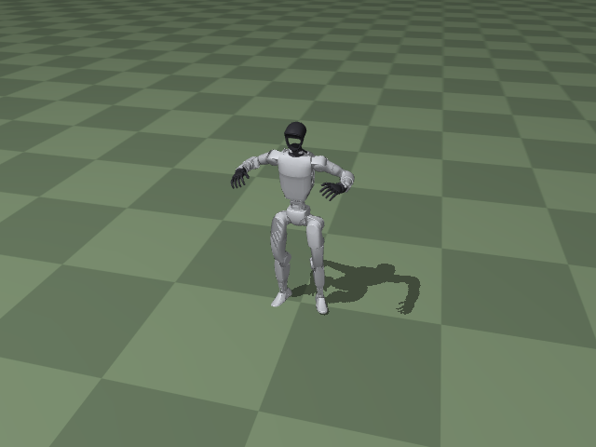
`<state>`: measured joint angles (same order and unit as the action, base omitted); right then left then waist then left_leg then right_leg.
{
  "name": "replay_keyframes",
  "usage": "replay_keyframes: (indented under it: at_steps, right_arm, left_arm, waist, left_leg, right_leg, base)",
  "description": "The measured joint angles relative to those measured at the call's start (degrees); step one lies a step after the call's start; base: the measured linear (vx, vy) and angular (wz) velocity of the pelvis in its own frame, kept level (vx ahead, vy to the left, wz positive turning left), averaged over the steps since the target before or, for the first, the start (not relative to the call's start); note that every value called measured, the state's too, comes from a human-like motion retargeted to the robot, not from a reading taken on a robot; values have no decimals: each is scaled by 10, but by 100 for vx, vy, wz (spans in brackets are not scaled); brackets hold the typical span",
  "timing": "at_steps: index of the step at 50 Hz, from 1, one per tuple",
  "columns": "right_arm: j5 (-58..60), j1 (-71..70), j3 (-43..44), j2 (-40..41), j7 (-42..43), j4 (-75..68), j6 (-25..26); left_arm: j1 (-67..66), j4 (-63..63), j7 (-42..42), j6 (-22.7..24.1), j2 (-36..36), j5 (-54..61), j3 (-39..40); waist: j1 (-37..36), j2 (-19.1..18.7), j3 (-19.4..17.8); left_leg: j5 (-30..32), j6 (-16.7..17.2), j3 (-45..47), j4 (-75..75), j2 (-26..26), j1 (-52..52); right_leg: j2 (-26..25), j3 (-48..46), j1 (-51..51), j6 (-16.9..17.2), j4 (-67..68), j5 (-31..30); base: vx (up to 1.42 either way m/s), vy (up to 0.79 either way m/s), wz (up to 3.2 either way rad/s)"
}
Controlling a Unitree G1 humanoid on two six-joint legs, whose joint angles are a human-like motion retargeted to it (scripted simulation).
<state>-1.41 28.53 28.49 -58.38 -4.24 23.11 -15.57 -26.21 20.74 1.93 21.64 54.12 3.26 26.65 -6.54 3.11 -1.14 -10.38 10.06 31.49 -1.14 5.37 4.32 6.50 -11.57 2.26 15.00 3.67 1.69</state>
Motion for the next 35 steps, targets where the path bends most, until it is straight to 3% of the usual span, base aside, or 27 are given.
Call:
replay_keyframes:
  at_steps: [7,13,19,35]
  right_arm:
    - [-79,53,222,-95,-13,42,47]
    - [-76,97,323,-122,-13,41,50]
    - [-65,121,354,-105,-19,59,54]
    - [-66,110,342,-68,-23,64,54]
  left_arm:
    - [21,51,7,-17,134,36,136]
    - [13,41,9,-22,187,16,195]
    - [-18,40,5,-27,182,-7,225]
    - [-29,42,1,-28,153,-23,236]
  waist:
    - [-1,5,1]
    - [-3,7,0]
    - [-7,8,0]
    - [-3,10,3]
  left_leg:
    - [2,0,-15,-1,-6,-2]
    - [4,2,-25,-1,-7,-5]
    - [5,3,-30,-1,-7,-9]
    - [4,1,-36,-2,-9,-12]
  right_leg:
    - [9,-13,-9,0,-2,-1]
    - [12,-23,-12,0,-4,-1]
    - [12,-28,-12,0,-6,-1]
    - [15,-33,-12,0,-5,2]
  base:
    - [0,3,20]
    - [0,1,6]
    - [0,0,0]
    - [0,0,0]
